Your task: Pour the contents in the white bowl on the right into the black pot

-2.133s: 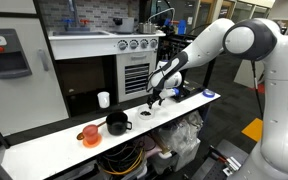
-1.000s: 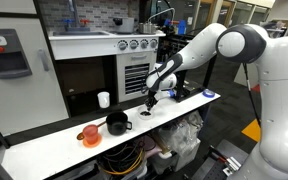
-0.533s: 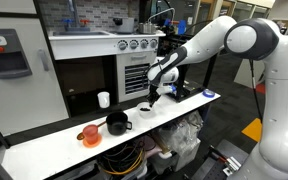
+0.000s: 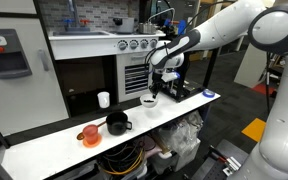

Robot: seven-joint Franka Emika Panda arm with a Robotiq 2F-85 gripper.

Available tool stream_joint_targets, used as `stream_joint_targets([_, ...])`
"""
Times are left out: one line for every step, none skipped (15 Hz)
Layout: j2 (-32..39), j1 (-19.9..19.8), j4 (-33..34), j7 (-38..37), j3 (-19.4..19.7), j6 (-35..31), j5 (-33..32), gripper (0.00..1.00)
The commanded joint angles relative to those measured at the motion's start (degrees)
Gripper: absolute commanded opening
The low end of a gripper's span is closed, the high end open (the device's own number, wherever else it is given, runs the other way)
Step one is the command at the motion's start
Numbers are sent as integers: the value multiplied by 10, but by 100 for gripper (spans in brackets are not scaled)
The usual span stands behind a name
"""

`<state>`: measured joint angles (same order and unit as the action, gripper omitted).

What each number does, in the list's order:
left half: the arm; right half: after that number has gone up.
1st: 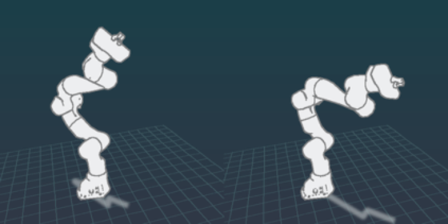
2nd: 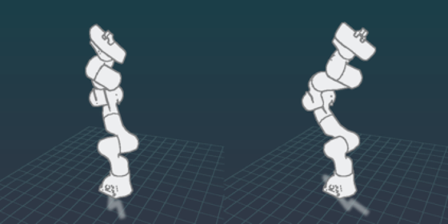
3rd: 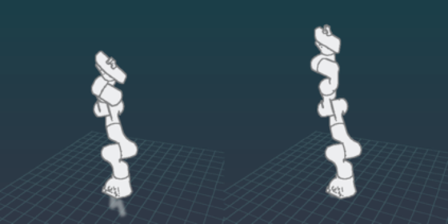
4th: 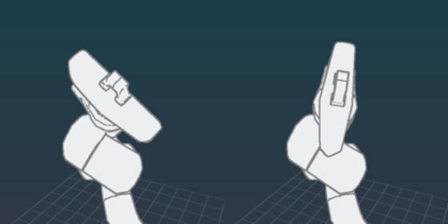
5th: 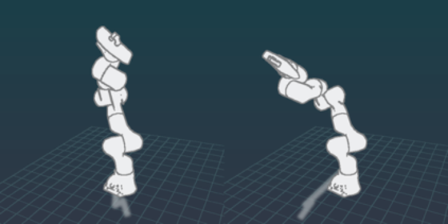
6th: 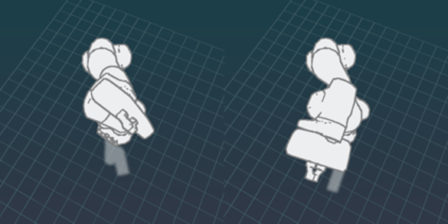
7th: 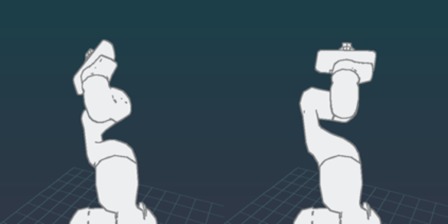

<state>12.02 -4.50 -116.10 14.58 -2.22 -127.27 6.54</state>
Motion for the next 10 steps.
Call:
stream_joint_targets([-29, 18, 12, 8, 4, 53, -47, 1])
stream_joint_targets([-31, 23, 18, 7, 3, 63, -61, 1])
stream_joint_targets([-33, 29, 23, 4, 2, 70, -75, 1])
stream_joint_targets([-32, 35, 29, 1, 0, 72, -87, 1])
stream_joint_targets([-29, 41, 36, 2, -2, 75, -96, 1])
stream_joint_targets([-27, 47, 42, 0, -4, 76, -105, 1])
stream_joint_targets([-24, 54, 48, -1, -6, 78, -112, 1])
stream_joint_targets([-20, 60, 52, -5, -8, 75, -121, 1])
stream_joint_targets([-17, 65, 57, -5, -10, 75, -127, 1])
stream_joint_targets([-10, 71, 65, -9, -11, 75, -133, 1])
